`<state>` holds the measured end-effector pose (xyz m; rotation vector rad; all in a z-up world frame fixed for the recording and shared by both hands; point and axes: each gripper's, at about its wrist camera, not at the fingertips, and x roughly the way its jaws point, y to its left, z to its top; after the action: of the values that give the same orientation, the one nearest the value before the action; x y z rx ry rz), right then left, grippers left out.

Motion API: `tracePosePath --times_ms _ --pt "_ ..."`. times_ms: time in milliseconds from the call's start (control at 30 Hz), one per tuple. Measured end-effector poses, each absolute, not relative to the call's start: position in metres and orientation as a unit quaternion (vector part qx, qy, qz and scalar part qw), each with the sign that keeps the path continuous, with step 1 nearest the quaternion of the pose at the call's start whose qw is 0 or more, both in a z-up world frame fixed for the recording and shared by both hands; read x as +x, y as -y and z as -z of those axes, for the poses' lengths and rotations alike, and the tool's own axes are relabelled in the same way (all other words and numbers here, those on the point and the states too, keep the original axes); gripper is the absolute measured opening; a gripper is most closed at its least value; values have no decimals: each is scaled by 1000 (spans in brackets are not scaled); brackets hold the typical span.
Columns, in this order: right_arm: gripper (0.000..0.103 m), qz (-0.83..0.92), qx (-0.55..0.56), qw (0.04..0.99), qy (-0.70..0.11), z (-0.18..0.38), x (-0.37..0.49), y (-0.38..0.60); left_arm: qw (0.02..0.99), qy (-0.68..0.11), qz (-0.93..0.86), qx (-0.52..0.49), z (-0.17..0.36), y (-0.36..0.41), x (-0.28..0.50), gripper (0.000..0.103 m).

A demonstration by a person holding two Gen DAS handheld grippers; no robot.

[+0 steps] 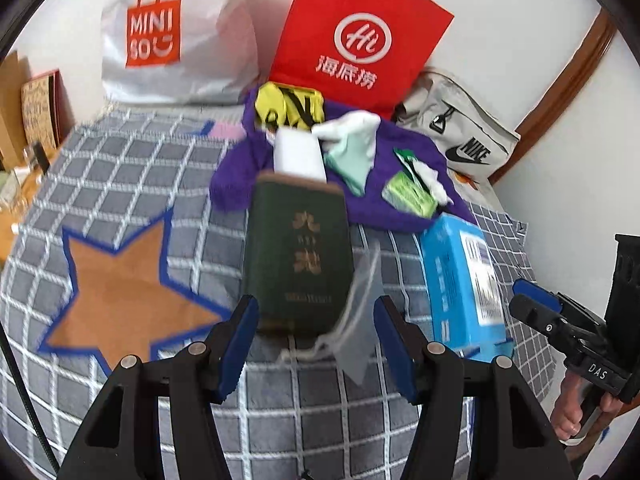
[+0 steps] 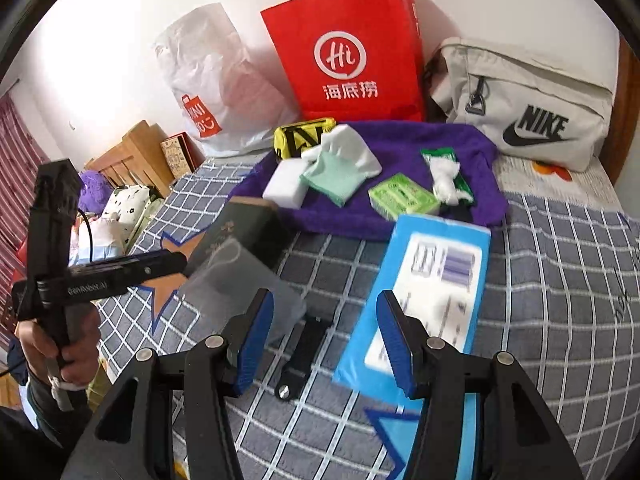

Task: Organize soft objects
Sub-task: 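Move the left tool to the white mesh bag while the right tool moves to the black watch strap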

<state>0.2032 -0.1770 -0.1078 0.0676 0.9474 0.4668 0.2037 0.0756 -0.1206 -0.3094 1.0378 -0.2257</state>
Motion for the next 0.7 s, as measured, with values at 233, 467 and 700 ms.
tracePosePath --times_ms 233,467,700 --pt "53 -212 15 864 -457 112 182 180 834 -517 126 -149 148 -60 189 56" --pt "53 -213 4 860 -463 116 166 178 823 -527 131 -170 171 -43 192 53" --pt "53 -208 3 851 -482 130 160 178 821 -524 134 -183 177 -40 191 25"
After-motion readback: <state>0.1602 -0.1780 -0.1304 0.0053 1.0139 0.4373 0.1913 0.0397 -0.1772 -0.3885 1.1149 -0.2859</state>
